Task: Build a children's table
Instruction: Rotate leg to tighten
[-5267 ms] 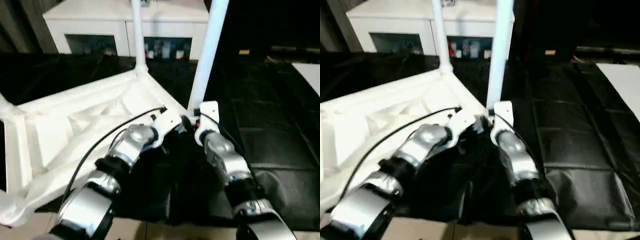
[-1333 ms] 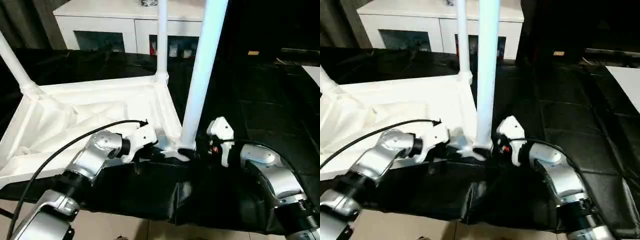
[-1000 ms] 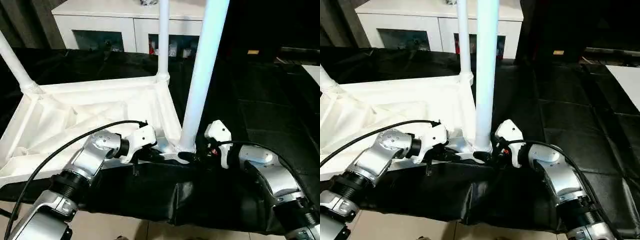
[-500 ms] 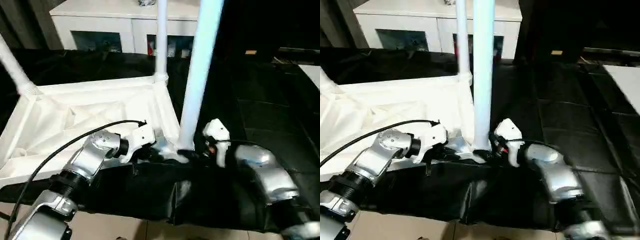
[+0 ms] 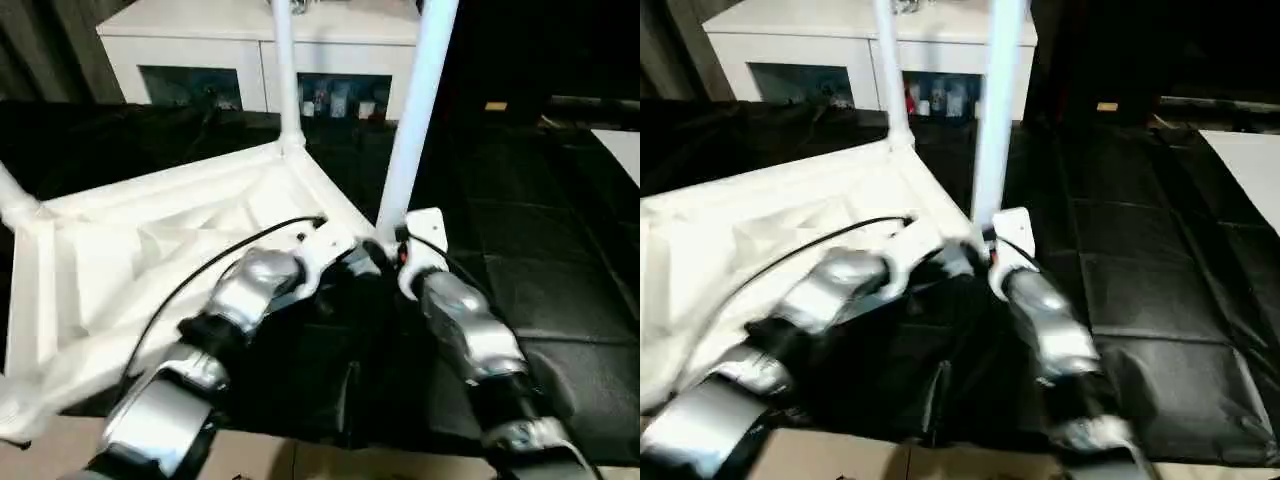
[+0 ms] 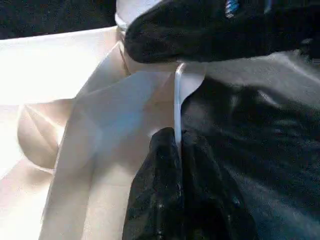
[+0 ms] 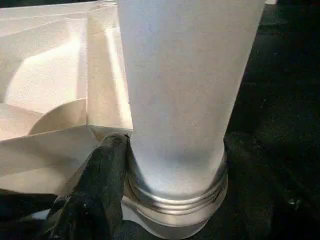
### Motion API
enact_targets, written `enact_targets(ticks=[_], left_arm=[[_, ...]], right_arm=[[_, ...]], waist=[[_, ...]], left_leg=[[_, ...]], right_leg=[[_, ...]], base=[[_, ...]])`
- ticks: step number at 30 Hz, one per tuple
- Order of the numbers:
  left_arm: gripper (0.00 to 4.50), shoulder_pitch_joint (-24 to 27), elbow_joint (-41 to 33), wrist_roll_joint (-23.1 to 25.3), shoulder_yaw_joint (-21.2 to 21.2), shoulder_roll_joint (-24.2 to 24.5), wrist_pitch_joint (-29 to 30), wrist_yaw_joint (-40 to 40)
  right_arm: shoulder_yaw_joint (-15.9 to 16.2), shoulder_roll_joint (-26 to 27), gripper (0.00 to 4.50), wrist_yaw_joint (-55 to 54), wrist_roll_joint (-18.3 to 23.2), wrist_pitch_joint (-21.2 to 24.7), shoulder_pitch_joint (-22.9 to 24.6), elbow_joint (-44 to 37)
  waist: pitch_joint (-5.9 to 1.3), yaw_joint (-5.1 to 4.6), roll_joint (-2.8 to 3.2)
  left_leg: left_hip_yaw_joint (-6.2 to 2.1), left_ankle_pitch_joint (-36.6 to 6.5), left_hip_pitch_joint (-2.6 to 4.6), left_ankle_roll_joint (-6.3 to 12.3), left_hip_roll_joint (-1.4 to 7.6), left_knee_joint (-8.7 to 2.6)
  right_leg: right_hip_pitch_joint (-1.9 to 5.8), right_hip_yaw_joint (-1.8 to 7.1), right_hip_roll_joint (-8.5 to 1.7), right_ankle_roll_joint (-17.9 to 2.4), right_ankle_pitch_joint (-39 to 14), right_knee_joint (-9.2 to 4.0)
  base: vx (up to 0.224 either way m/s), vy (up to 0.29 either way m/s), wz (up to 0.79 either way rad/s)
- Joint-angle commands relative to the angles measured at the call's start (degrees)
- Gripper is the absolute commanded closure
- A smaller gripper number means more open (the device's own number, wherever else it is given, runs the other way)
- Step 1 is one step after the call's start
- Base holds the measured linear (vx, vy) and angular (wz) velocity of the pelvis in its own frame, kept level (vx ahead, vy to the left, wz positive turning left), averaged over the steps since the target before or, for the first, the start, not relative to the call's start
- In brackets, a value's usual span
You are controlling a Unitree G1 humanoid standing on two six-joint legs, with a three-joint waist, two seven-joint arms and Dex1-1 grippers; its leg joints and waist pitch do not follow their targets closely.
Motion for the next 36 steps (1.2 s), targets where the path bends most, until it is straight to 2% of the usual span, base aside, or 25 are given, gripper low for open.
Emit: enact_targets(ticks=[1,3,5,6,10,14,16,18,19,21,22,23,25,27,33,36], left_arm=[[4.5,-0.3,1.0,-0.3,2.0,0.3,-1.7,2.9],[4.5,0.1,0.5,-0.3,1.9,1.0,-2.1,1.9],[4.5,0.4,0.2,-0.3,1.9,1.3,-2.2,1.5],[4.5,0.8,0.0,-0.3,1.9,1.8,-2.5,1.1],[4.5,2.6,-2.3,-0.3,1.1,3.5,-3.5,-2.1],[4.5,5.6,-6.4,-1.2,-0.3,6.3,-4.6,-8.6],[4.5,6.5,-7.5,-1.8,-0.4,7.1,-4.7,-10.4],[4.5,8.5,-10.7,-3.6,-1.5,9.1,-6.3,-16.9],[4.5,9.5,-12.5,-4.1,-2.5,10.7,-7.2,-20.4],[4.5,10.8,-15.8,-5.6,-2.9,12.4,-6.3,-24.7],[4.5,10.9,-16.2,-5.8,-2.9,12.6,-6.2,-25.1],[4.5,11.3,-17.9,-6.8,-2.8,13.1,-5.4,-26.7],[4.5,11.8,-19.6,-7.4,-2.9,13.6,-4.2,-27.9],[4.5,12.2,-21.1,-7.8,-3.1,14.1,-3.5,-29.1],[4.5,13.3,-23.3,-7.7,-2.9,14.6,-2.6,-29.9],[4.5,13.5,-23.5,-7.5,-2.8,14.7,-2.3,-29.9]], right_arm=[[0.3,0.1,1.86,-1.2,-1.2,2.4,1.1,2.4],[0.3,-0.1,1.16,-0.1,-0.5,1.4,1.6,0.9],[0.4,-0.5,1.16,0.4,-0.6,1.1,1.7,0.2],[0.1,-1.1,0.96,0.8,-0.7,1.0,2.2,-1.4],[0.5,-4.0,0.72,5.7,0.7,2.8,3.2,-5.5],[2.2,-10.2,0.72,18.2,4.3,4.3,5.3,-11.0],[2.5,-11.9,0.72,22.3,6.0,4.9,6.0,-12.5],[5.4,-16.6,0.72,31.4,7.0,2.8,7.9,-15.3],[7.8,-19.9,0.72,37.2,6.7,0.5,9.4,-17.0],[10.0,-23.1,0.72,43.0,7.2,-0.5,10.8,-18.6],[10.1,-23.3,0.72,43.4,7.2,-0.5,10.9,-18.7],[10.2,-23.7,0.72,44.6,7.7,-0.5,11.0,-18.7],[10.1,-23.6,0.72,45.2,7.8,-0.8,10.8,-18.5],[10.1,-23.3,0.72,45.5,7.7,-1.0,10.2,-17.9],[10.5,-22.6,0.72,45.8,6.6,-3.0,8.4,-14.7],[10.3,-22.3,0.99,45.9,6.6,-2.9,8.2,-14.2]], waist=[[-3.58,0.02,-0.55],[-3.51,0.09,-0.49],[-3.41,0.08,-0.52],[-3.42,0.05,-0.71],[-3.34,-0.01,-0.73],[-3.39,-0.03,-0.76],[-3.4,-0.03,-0.55],[-3.3,0.08,-0.51],[-3.35,0.13,-0.51],[-3.14,0.23,-0.62],[-3.12,0.34,-0.55],[-3.07,0.47,-0.78],[-3.07,0.76,-0.56],[-3.01,0.85,-0.59],[-3.21,0.97,-0.67],[-3.38,1.03,-0.68]], left_leg=[[-0.64,-9.3,0.46,1.94,1.02,-4.14],[-0.68,-10.1,0.49,2.17,1.13,-4.23],[-0.67,-10.8,0.49,2.14,1.16,-4.28],[-0.68,-10.8,0.4,2.12,1.16,-4.32],[-0.75,-10.8,0.3,2.37,1.19,-4.37],[-0.66,-9.8,0.19,4.08,1.32,-4.13],[-0.68,-9.7,0.17,4.37,1.47,-4.14],[-0.69,-10.3,0.28,4.39,1.65,-4.2],[-0.77,-10.6,0.31,4.41,1.82,-4.23],[-0.6,-12.0,0.41,4.56,1.89,-4.29],[-0.59,-12.4,0.45,4.43,1.87,-4.27],[-0.57,-12.7,0.52,4.2,1.96,-4.39],[-0.54,-13.3,0.9,3.49,2.12,-4.45],[-0.56,-13.2,0.73,2.78,2.04,-4.61],[-0.47,-10.8,0.57,3.17,1.83,-4.32],[-0.45,-8.8,0.43,4.13,1.75,-4.13]], right_leg=[[2.84,1.18,-2.31,-13.3,-5.6,-3.52],[2.81,1.17,-2.38,-13.1,-7.0,-3.61],[2.7,1.18,-2.37,-12.7,-8.5,-3.79],[2.8,1.18,-2.36,-12.6,-8.6,-3.77],[2.87,1.17,-2.37,-12.2,-8.9,-3.76],[3.05,1.23,-2.41,-12.9,-6.7,-3.6],[3.08,1.23,-2.43,-13.4,-6.4,-3.51],[3.0,1.2,-2.46,-13.9,-6.7,-3.52],[3.01,1.16,-2.52,-14.0,-6.7,-3.49],[2.75,1.26,-2.58,-14.2,-8.5,-3.67],[2.66,1.24,-2.59,-14.2,-9.2,-3.67],[2.51,1.3,-2.6,-14.0,-10.6,-3.74],[2.12,1.33,-2.55,-13.8,-11.9,-3.86],[2.18,1.34,-2.47,-13.5,-11.7,-3.71],[2.39,1.33,-2.52,-13.7,-8.4,-3.38],[2.55,1.23,-2.44,-14.2,-5.5,-3.07]], base=[[0.0,0.0,0.0],[0.0,0.0,0.0],[0.0,0.0,0.0],[0.0,0.0,0.0],[0.0,0.0,0.0],[0.0,0.0,0.0],[0.0,0.0,0.0],[0.0,0.0,0.0],[0.0,0.0,0.0],[0.0,0.0,0.0],[0.0,0.0,0.0],[0.0,0.0,0.0],[0.0,0.0,0.0],[0.0,0.0,0.0],[0.0,0.0,0.0],[0.0,0.0,0.0]])
